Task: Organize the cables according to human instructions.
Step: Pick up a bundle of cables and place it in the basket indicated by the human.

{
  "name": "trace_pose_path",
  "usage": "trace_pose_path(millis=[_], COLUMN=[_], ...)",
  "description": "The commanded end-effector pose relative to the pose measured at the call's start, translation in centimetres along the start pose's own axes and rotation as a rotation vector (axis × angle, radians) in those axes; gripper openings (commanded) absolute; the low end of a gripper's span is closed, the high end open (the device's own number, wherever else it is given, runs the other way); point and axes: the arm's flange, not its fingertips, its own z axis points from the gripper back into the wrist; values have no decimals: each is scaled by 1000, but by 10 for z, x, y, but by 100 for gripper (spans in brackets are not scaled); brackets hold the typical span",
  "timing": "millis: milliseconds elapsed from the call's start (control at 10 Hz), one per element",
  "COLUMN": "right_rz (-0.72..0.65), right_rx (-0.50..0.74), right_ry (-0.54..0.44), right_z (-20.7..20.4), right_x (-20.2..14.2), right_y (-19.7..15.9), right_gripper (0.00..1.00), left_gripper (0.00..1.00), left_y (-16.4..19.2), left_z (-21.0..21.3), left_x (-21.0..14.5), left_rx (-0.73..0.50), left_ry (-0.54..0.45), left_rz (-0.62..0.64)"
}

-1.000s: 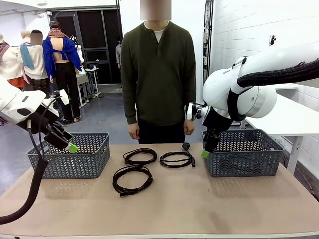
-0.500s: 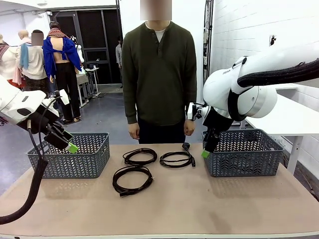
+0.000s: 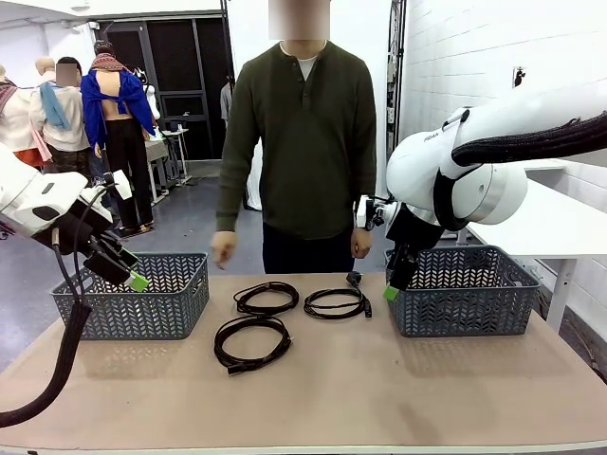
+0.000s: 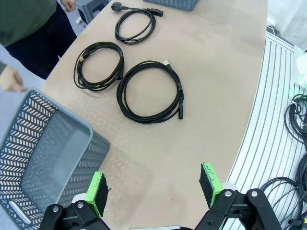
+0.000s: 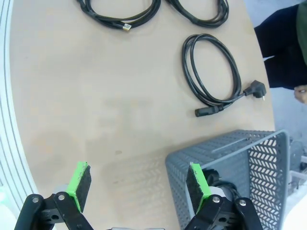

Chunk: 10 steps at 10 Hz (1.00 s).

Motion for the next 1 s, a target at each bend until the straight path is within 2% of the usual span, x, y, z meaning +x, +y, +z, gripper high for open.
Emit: trace_pose_path(millis=[0, 900], right_rz=[-5, -5], right_rx=[-9, -9], right_ry=[5, 5], right_z=[0, 0], right_x=[0, 0], right_y=[-1, -1], right_gripper=[100, 100], left_gripper=[100, 100], left_y=[3, 3], left_z=[-1, -1], left_x=[-4, -4], left_rx=[-19, -19], left_ry=[-17, -17], left_rz=[-18, -18])
